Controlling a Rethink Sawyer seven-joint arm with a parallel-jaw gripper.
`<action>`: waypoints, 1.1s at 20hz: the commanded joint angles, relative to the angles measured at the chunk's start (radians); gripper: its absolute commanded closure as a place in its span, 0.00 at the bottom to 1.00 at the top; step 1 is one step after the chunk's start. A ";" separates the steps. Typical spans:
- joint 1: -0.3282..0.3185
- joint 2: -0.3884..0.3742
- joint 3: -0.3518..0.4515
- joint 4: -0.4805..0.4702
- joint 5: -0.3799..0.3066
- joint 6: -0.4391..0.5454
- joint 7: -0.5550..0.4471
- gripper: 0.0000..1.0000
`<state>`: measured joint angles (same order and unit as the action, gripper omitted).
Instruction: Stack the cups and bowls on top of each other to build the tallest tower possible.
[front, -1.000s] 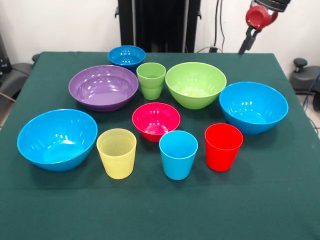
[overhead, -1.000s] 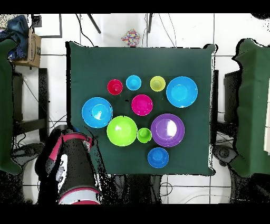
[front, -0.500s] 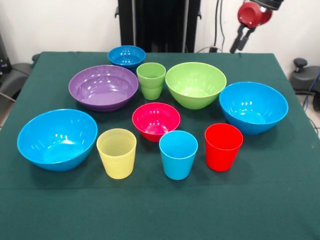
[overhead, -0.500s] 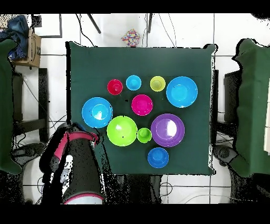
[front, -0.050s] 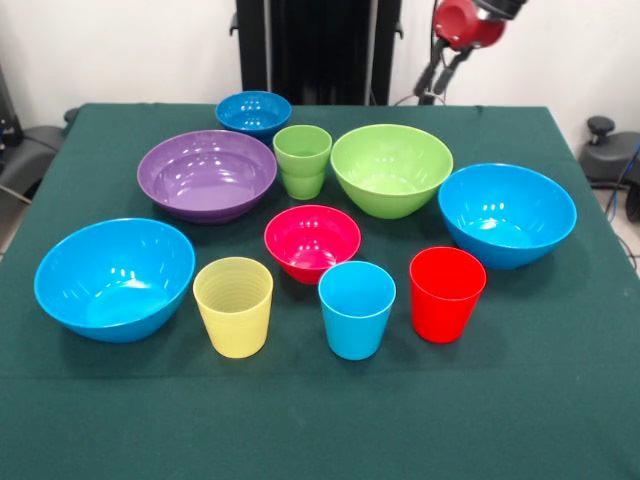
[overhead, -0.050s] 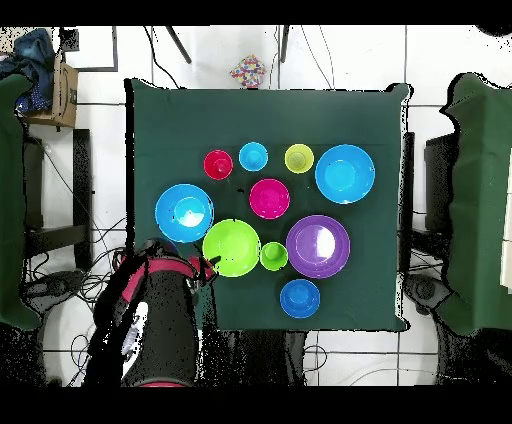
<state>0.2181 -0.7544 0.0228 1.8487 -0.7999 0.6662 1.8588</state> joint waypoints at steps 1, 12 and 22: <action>0.011 0.120 -0.042 0.048 0.005 -0.095 0.232 0.00; 0.081 0.250 -0.122 0.074 0.048 -0.285 0.429 0.00; 0.060 0.263 -0.091 0.082 0.129 -0.406 0.425 0.00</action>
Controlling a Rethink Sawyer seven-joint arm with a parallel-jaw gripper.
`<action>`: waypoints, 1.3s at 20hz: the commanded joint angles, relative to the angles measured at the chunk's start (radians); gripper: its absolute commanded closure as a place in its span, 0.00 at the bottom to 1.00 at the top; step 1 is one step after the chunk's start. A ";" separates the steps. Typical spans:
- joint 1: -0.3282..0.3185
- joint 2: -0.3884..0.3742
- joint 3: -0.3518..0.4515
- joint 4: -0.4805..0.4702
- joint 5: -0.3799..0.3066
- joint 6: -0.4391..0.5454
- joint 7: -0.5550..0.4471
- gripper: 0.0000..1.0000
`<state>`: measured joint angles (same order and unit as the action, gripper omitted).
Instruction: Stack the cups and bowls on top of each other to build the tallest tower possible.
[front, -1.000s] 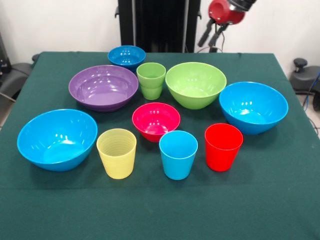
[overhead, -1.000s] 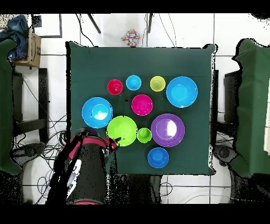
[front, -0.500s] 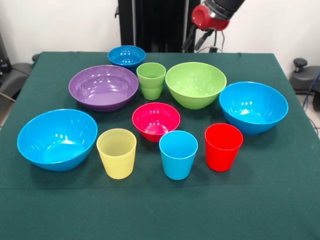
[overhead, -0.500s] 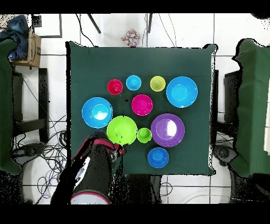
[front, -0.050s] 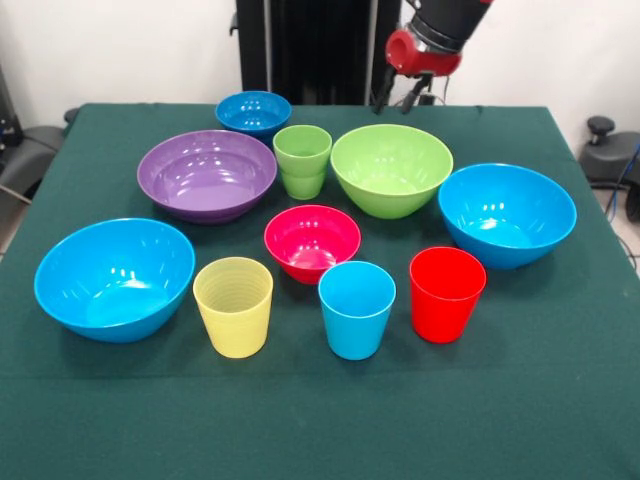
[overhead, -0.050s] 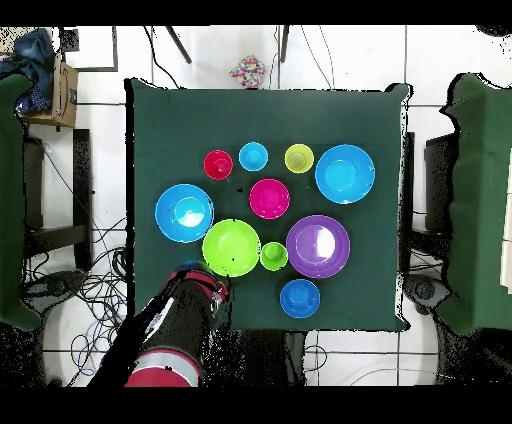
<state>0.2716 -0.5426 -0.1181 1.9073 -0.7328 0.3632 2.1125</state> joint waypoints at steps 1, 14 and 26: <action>0.012 0.054 0.047 0.021 0.065 -0.107 0.174 0.00; -0.017 0.036 0.055 0.013 0.095 -0.121 0.124 0.00; -0.001 0.034 0.055 -0.056 0.104 -0.128 0.117 0.00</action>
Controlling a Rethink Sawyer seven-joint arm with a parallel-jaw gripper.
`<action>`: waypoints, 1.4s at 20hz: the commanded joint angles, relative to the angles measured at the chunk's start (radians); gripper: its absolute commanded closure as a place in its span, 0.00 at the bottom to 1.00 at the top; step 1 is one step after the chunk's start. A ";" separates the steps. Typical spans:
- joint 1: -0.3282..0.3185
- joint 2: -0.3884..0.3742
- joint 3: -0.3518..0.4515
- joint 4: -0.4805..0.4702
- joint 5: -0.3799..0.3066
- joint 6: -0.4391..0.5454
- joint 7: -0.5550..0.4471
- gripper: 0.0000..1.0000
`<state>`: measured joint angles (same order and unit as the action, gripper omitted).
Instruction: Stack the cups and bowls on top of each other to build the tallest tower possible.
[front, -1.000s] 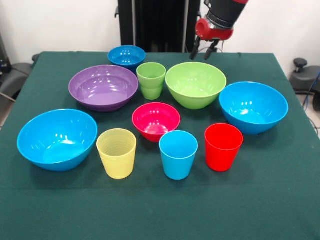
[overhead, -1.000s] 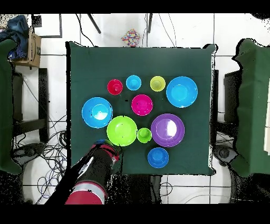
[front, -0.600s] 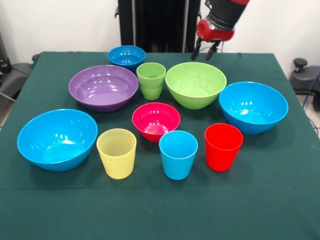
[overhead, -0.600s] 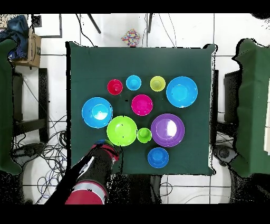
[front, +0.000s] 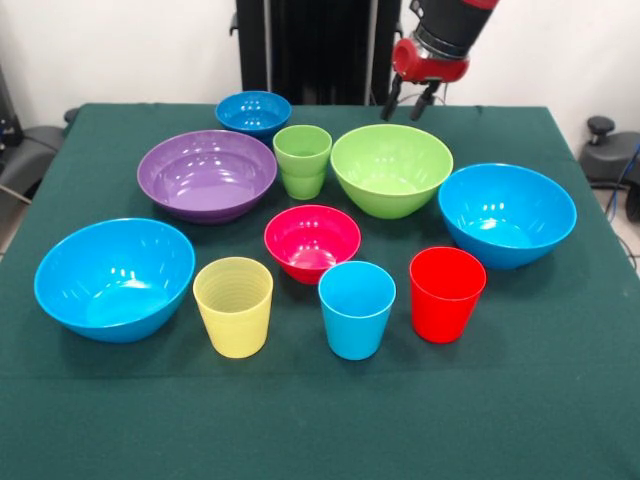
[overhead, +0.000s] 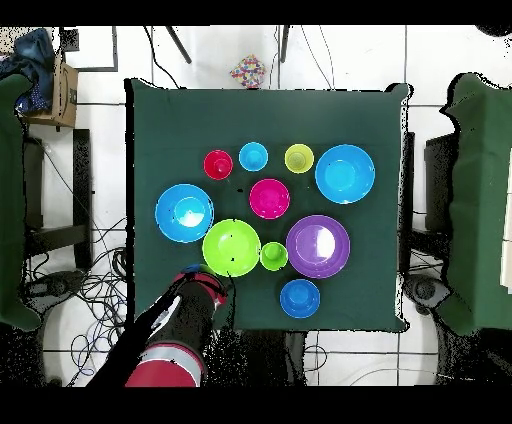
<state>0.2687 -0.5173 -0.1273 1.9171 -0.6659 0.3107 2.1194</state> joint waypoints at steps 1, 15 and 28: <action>0.011 0.021 0.053 -0.072 0.030 -0.102 0.123 0.00; -0.199 -0.077 0.272 0.001 0.285 0.142 0.063 0.00; -0.243 -0.153 0.309 0.015 0.402 0.290 0.017 0.00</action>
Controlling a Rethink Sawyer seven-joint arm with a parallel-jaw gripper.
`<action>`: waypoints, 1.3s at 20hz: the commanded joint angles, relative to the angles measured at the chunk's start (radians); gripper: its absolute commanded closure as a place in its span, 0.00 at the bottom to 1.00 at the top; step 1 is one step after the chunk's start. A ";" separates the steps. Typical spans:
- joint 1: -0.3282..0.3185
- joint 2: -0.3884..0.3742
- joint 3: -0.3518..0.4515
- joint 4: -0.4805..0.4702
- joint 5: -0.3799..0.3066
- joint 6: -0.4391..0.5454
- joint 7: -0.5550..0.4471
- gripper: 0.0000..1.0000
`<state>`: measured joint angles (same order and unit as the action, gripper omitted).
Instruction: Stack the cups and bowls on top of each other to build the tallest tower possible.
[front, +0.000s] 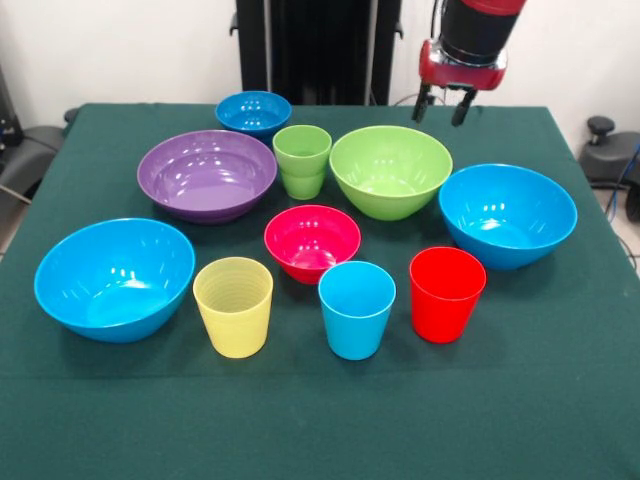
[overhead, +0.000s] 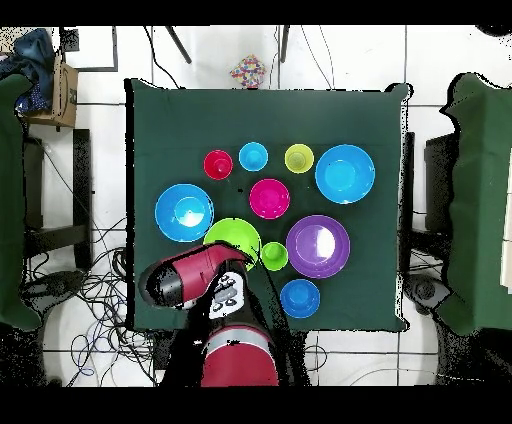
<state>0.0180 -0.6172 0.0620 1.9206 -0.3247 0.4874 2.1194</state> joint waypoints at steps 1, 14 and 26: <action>0.006 -0.067 0.121 0.040 0.067 0.112 0.027 0.00; 0.137 -0.376 -0.036 0.204 0.120 0.140 0.159 0.00; 0.038 -0.292 0.031 -0.005 0.088 0.307 -0.091 0.00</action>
<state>0.1451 -1.0055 0.0020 2.0146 -0.2304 0.6821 2.1194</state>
